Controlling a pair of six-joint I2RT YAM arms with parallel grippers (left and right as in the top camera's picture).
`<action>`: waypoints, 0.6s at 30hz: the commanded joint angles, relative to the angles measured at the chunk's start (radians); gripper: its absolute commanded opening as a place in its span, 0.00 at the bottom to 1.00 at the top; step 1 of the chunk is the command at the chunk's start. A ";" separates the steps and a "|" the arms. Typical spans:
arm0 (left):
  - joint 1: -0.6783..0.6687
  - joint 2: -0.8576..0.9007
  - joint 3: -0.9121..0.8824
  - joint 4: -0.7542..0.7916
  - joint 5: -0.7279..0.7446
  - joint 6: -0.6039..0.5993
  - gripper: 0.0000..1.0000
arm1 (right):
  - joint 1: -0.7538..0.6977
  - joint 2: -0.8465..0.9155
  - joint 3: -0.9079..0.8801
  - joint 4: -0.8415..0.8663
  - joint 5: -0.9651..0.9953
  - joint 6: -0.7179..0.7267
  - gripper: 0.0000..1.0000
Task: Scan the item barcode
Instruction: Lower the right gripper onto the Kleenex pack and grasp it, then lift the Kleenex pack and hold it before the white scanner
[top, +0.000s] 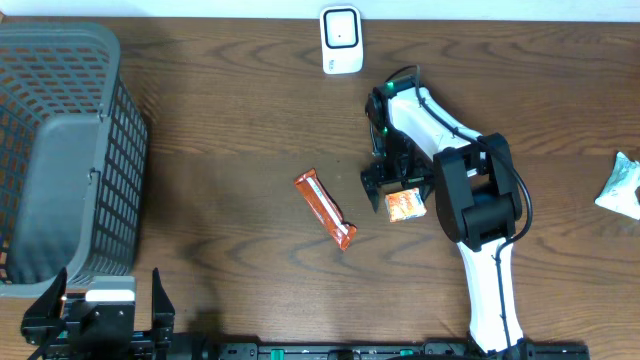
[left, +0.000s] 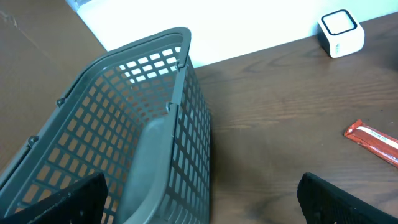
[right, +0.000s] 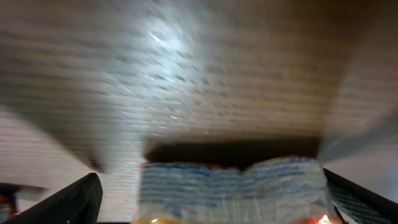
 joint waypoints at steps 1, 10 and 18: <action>-0.005 -0.007 0.000 0.001 -0.002 0.009 0.98 | -0.004 0.010 -0.043 0.017 0.003 0.010 0.98; -0.005 -0.007 0.000 0.001 -0.002 0.009 0.98 | -0.005 0.010 -0.061 0.087 0.023 0.010 0.66; -0.005 -0.007 0.000 0.001 -0.002 0.009 0.98 | -0.010 0.010 0.020 0.087 0.090 0.010 0.48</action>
